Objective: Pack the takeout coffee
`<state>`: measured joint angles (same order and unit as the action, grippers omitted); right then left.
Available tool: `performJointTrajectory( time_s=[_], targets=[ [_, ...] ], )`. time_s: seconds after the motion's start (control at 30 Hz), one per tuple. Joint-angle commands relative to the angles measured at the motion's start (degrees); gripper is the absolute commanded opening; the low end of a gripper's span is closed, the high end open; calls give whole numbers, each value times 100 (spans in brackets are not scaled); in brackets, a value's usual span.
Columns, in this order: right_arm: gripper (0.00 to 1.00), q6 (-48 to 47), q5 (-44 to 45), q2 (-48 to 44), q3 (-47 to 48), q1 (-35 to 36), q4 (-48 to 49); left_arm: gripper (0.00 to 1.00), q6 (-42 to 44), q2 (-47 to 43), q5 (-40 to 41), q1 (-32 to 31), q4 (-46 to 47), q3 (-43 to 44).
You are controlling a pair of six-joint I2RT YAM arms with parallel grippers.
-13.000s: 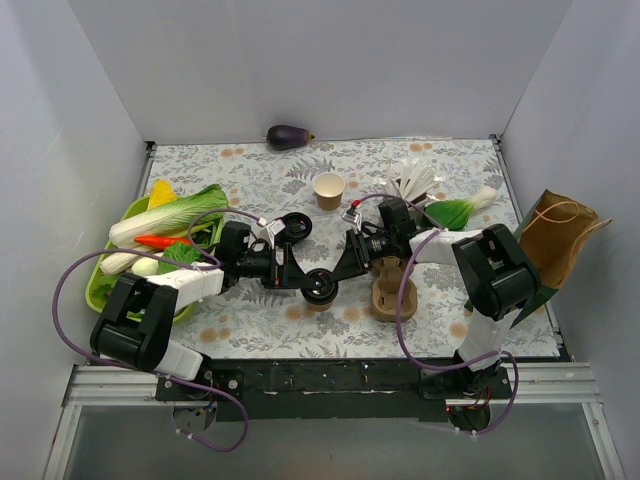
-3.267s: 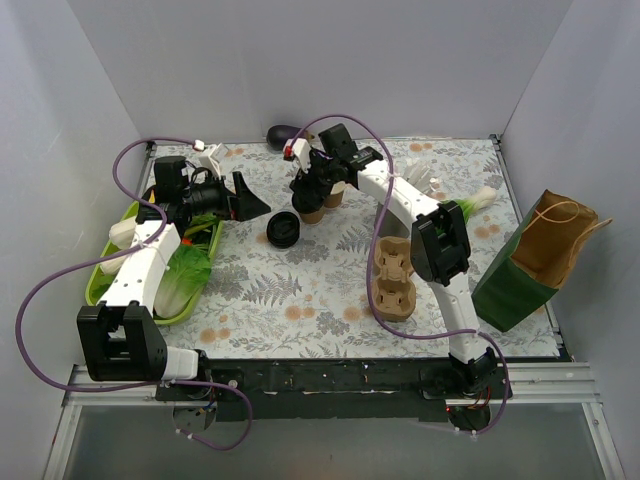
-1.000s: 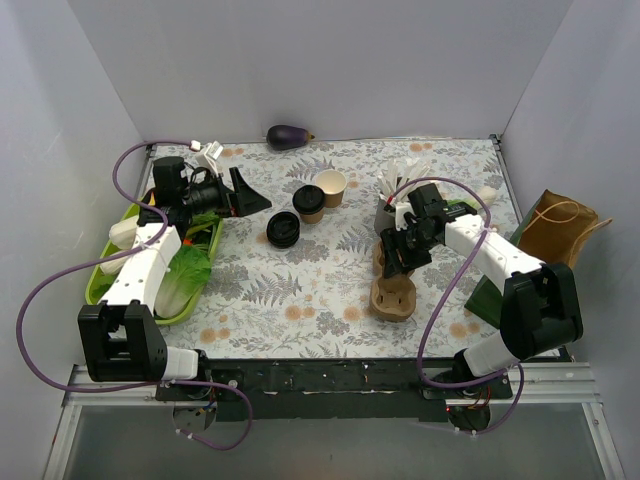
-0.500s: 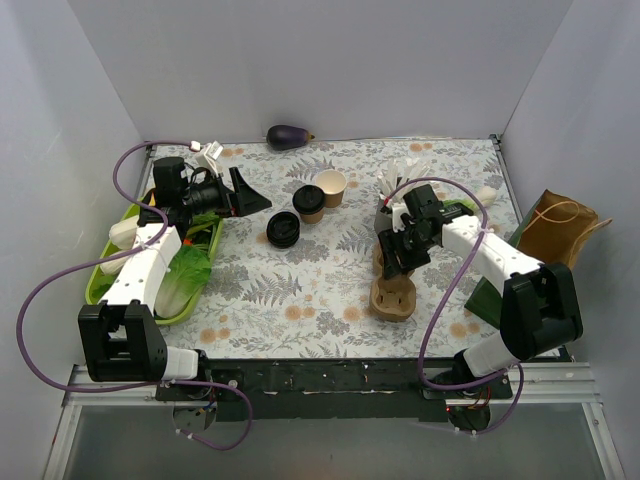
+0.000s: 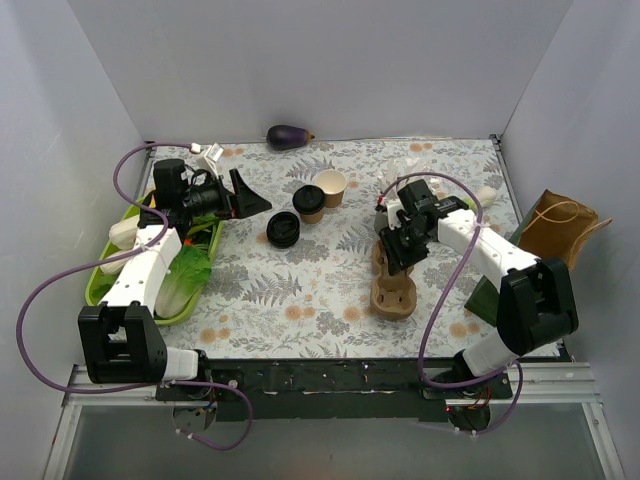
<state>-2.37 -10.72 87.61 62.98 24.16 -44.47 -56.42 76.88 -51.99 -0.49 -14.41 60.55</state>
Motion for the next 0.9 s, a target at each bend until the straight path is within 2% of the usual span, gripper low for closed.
performJointTrajectory(
  time_s=[0.0,0.23,0.37,0.47,0.63,0.87],
  targets=[
    [40,-491,71,-130,653,36,-316,98,-18,-209,-127,23,123,-9],
    [35,-721,-158,-420,795,45,-510,98,-141,-112,-180,23,264,0],
    [57,-580,-237,-438,435,53,-309,98,-220,-59,-224,23,308,18],
    [66,-510,-141,-377,224,62,-203,98,-229,-51,-207,23,325,62],
    [73,-475,-132,-236,144,62,-88,98,-237,-164,-180,23,334,0],
    [75,-440,-176,-34,171,97,-44,98,-220,-261,-171,23,325,-88]
  ],
)
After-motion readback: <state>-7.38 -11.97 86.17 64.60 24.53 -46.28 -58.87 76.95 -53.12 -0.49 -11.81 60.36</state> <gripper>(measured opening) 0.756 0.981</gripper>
